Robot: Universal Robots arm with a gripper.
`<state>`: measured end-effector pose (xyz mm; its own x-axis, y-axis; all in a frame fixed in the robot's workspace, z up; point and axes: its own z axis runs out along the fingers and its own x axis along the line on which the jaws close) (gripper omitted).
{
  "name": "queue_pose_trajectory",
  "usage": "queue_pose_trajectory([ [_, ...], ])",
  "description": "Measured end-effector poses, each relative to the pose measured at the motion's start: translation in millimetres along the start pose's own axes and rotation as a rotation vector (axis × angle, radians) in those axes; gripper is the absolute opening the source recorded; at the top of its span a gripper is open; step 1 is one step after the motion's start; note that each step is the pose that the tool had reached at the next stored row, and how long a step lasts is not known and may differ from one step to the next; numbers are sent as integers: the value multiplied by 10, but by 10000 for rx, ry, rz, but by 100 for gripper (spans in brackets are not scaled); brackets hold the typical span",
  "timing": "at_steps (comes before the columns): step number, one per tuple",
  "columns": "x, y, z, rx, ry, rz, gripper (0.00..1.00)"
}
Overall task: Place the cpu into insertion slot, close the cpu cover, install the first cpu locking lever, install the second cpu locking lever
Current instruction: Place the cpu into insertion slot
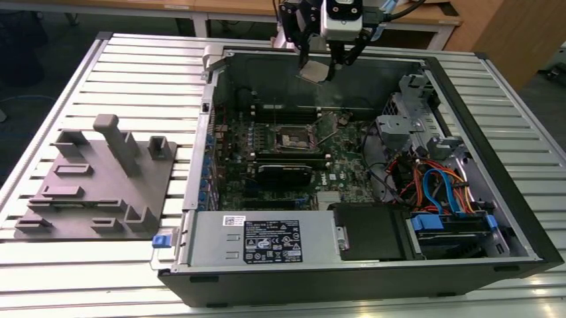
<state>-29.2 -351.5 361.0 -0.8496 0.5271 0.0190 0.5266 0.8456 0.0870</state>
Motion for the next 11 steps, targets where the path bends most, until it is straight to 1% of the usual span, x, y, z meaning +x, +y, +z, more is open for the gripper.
queue_pose_trajectory([
  [9, 0, 0, 0, 0, -1, 10, 54],
  [11, 0, 0, 0, -1, -8, 91, 54],
])
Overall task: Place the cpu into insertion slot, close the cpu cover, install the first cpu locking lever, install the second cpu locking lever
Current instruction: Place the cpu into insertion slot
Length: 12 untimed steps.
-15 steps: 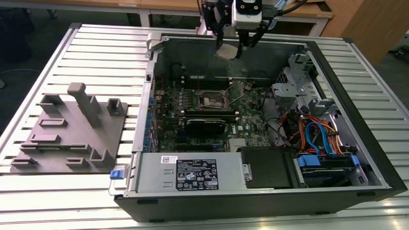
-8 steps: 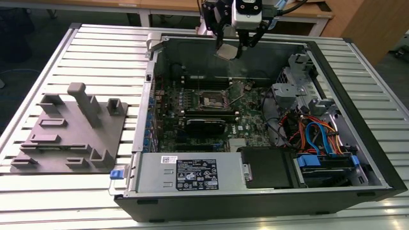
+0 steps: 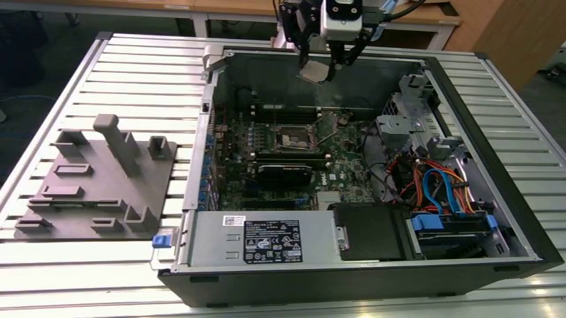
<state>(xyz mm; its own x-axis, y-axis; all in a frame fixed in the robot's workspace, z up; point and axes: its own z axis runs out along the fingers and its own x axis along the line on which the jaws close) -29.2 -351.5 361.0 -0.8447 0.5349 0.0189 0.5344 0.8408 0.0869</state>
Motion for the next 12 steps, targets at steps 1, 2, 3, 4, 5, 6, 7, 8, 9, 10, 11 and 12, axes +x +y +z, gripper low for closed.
queue_pose_trajectory([
  [1, 0, 0, 0, -1, -8, 98, 54],
  [2, 0, 0, 0, -4, -20, 225, 54],
  [3, 0, 0, 0, -8, -33, 383, 54],
  [4, 0, 0, 0, -11, -48, 557, 54],
  [5, 0, 0, 1, -14, -63, 726, 54],
  [6, 0, 0, 1, -17, -77, 883, 54],
  [7, 0, 0, 1, -20, -88, 1013, 54],
  [8, 0, 0, 1, -21, -97, 1113, 54],
  [9, 0, 0, 2, -24, -106, 1214, 54],
  [10, 0, 0, 3, -26, -115, 1325, 54],
  [11, 0, 0, 4, -28, -127, 1452, 54],
  [12, 0, 0, 4, -30, -136, 1563, 54],
])
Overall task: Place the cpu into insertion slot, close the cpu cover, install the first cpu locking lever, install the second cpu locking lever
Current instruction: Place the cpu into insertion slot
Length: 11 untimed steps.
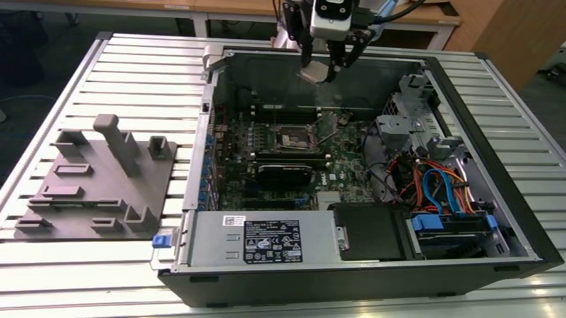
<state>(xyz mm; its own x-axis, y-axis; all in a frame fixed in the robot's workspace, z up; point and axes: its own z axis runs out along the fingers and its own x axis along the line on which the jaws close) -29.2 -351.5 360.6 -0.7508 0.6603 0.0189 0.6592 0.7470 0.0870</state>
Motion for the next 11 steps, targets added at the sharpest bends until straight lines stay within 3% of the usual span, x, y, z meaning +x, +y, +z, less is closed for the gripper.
queue_pose_trajectory([
  [11, 0, 0, 1, -5, -24, 276, 54],
])
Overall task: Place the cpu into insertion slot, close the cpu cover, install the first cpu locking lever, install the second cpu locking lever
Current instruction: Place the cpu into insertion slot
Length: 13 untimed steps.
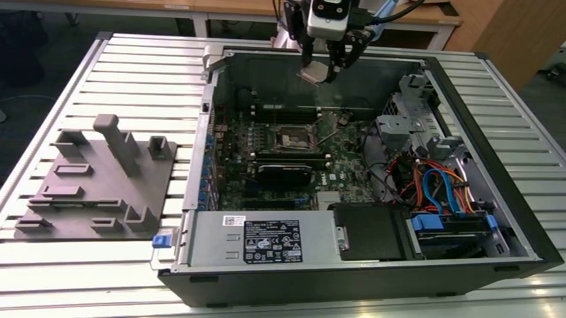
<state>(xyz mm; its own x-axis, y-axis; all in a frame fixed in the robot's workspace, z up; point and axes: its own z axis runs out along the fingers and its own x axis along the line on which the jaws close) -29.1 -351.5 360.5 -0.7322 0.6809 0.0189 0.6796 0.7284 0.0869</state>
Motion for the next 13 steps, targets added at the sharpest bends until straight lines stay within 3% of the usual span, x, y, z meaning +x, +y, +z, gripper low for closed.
queue_pose_trajectory([
  [13, 0, 0, 0, -1, -9, 101, 54],
])
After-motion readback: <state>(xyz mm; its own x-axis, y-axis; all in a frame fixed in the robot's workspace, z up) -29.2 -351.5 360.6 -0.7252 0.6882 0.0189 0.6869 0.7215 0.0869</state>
